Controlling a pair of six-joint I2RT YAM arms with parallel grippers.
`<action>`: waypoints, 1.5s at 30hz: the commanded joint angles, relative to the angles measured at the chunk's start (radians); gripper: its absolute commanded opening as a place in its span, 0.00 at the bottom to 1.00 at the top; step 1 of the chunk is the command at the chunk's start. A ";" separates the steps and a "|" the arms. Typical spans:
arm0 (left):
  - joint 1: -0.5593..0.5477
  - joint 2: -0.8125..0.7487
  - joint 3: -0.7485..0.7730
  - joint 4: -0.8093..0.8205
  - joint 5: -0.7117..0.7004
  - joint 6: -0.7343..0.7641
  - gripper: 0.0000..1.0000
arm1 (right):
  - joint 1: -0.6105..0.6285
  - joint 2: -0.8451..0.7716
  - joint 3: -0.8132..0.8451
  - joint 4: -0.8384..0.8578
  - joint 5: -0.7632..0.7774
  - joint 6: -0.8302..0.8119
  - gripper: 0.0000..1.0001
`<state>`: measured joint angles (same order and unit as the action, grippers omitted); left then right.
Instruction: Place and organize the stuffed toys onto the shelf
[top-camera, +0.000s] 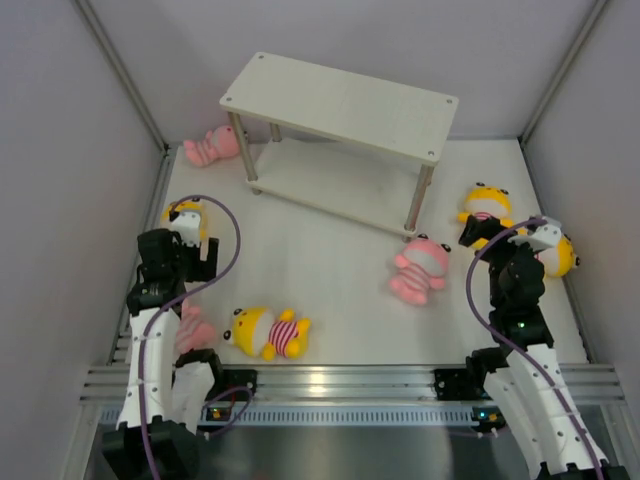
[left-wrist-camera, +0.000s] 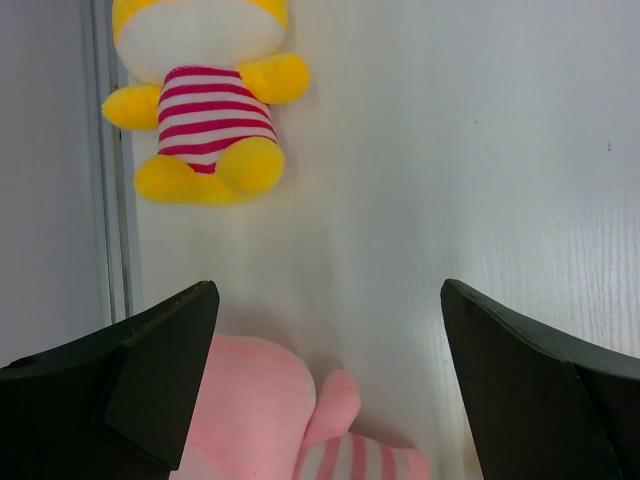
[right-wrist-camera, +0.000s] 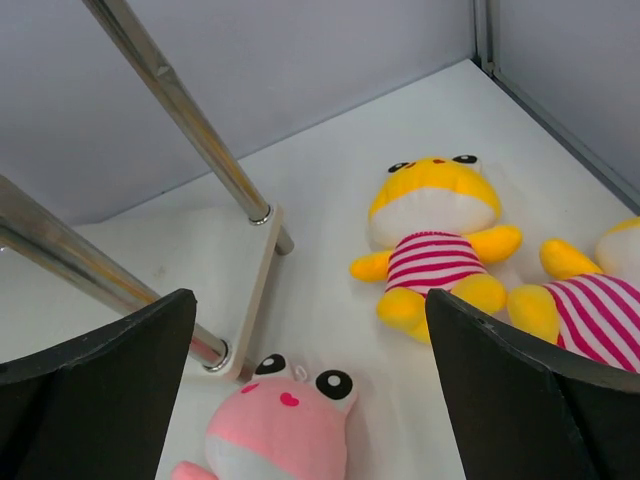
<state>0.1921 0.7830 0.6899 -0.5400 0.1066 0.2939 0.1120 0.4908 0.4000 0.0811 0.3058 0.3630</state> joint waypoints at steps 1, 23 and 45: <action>0.004 0.012 0.010 0.055 -0.025 -0.021 0.99 | 0.017 -0.014 0.060 0.013 -0.013 0.001 0.97; 0.004 0.136 0.157 -0.198 -0.222 0.040 0.99 | 0.682 0.708 0.669 -0.429 -0.930 -0.819 0.89; 0.004 0.134 0.152 -0.196 -0.186 0.044 0.99 | 0.974 1.396 0.826 -0.317 -1.013 -0.797 0.72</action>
<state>0.1921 0.9295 0.8284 -0.7353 -0.0902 0.3271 1.0588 1.8553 1.1866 -0.3294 -0.6903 -0.4679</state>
